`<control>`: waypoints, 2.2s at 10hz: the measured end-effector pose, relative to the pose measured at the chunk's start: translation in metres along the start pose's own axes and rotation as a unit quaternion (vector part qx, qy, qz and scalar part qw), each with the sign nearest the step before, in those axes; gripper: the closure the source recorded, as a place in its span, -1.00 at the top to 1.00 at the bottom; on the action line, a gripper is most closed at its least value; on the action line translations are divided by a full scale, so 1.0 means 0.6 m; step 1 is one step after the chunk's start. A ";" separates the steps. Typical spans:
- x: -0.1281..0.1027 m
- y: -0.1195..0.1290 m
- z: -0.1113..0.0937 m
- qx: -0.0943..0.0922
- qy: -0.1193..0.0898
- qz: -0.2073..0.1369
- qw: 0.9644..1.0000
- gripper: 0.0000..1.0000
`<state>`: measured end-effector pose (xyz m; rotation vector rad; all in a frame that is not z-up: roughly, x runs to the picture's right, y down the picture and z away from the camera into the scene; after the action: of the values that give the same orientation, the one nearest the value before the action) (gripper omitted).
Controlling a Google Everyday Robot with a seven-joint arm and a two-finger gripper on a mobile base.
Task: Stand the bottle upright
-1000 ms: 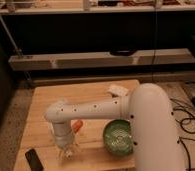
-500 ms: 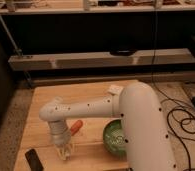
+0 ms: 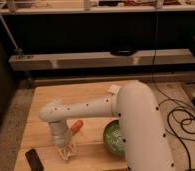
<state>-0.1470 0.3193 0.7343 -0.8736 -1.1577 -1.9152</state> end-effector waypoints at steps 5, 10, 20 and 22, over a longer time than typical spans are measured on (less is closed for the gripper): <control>-0.027 0.013 -0.042 -0.022 0.047 0.061 0.997 -1.00; -0.080 0.031 -0.117 -0.012 0.145 0.188 0.971 -1.00; -0.090 0.072 -0.223 0.038 0.231 0.175 0.956 -1.00; -0.092 0.090 -0.280 0.037 0.244 0.159 0.956 -1.00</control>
<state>-0.1037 0.1608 0.6497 -0.4681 -0.7357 -1.6777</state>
